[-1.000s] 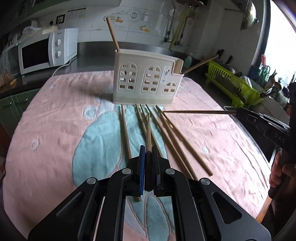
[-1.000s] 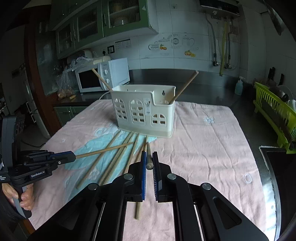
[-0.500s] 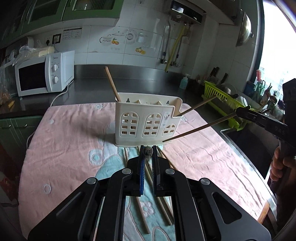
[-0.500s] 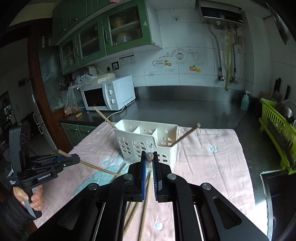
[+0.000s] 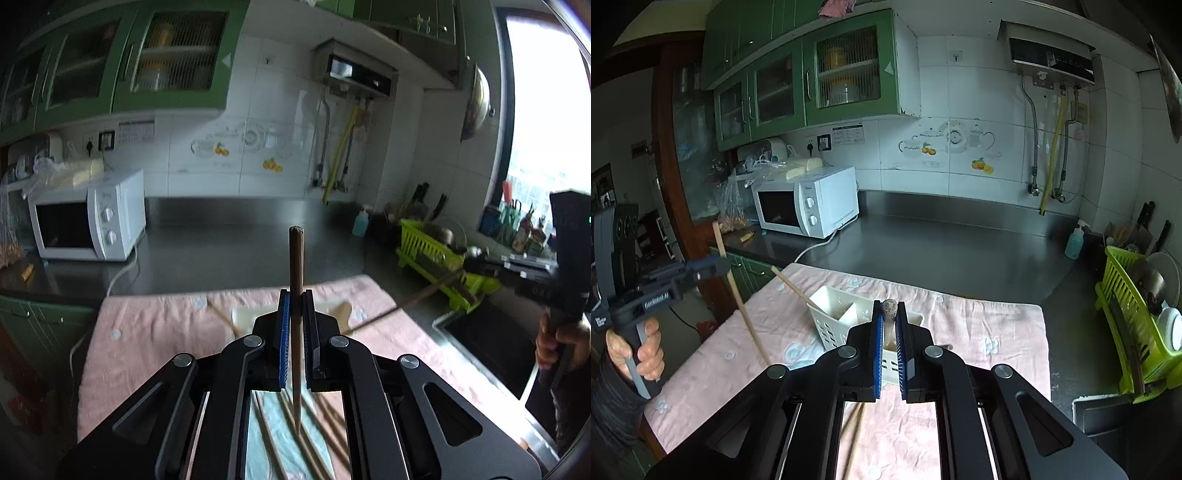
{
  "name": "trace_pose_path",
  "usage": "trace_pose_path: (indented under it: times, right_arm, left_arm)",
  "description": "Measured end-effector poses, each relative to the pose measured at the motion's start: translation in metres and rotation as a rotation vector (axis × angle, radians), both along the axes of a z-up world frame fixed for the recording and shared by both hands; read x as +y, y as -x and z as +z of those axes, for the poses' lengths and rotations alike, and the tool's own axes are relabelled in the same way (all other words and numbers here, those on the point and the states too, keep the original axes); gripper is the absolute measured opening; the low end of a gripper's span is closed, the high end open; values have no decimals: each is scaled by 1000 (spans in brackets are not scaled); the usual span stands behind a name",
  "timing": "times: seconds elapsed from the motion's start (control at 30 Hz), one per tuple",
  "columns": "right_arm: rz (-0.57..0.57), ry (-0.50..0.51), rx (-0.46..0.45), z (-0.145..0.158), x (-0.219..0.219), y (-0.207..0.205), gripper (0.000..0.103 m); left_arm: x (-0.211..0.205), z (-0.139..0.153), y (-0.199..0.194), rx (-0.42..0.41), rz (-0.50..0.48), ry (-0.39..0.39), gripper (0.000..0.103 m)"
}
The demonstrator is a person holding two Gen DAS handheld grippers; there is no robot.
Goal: Organize utensils
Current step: 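Lift both held chopsticks and lower them into the cream holder, then open the left gripper over the holder while the right gripper opens too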
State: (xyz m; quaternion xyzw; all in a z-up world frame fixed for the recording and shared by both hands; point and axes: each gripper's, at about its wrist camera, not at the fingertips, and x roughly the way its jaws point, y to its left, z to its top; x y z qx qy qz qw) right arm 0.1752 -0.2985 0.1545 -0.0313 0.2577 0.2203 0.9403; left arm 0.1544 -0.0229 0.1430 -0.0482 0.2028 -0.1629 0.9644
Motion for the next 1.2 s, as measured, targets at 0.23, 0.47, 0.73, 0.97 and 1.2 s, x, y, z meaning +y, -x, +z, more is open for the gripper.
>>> trace_pose_path:
  times: [0.23,0.47,0.73,0.97,1.2]
  right_arm:
    - [-15,40,-17,11,5,-18,7]
    - [-7,86,-4,4,13,-37,7]
    - [14,99,40,-15,18,-54,7]
    - [25,111,98,-34,25,-66,7]
    - [15,107,88,-36,28,-65,17]
  left_arm:
    - [-12,42,-30,-139,79,-11,5]
    - [-21,39,-78,-176,171,-23,5]
    - [-15,-2,-120,-67,201,-23,5]
    - [-12,-23,-132,-3,197,-26,6]
    - [-15,-17,-114,-18,174,-24,9]
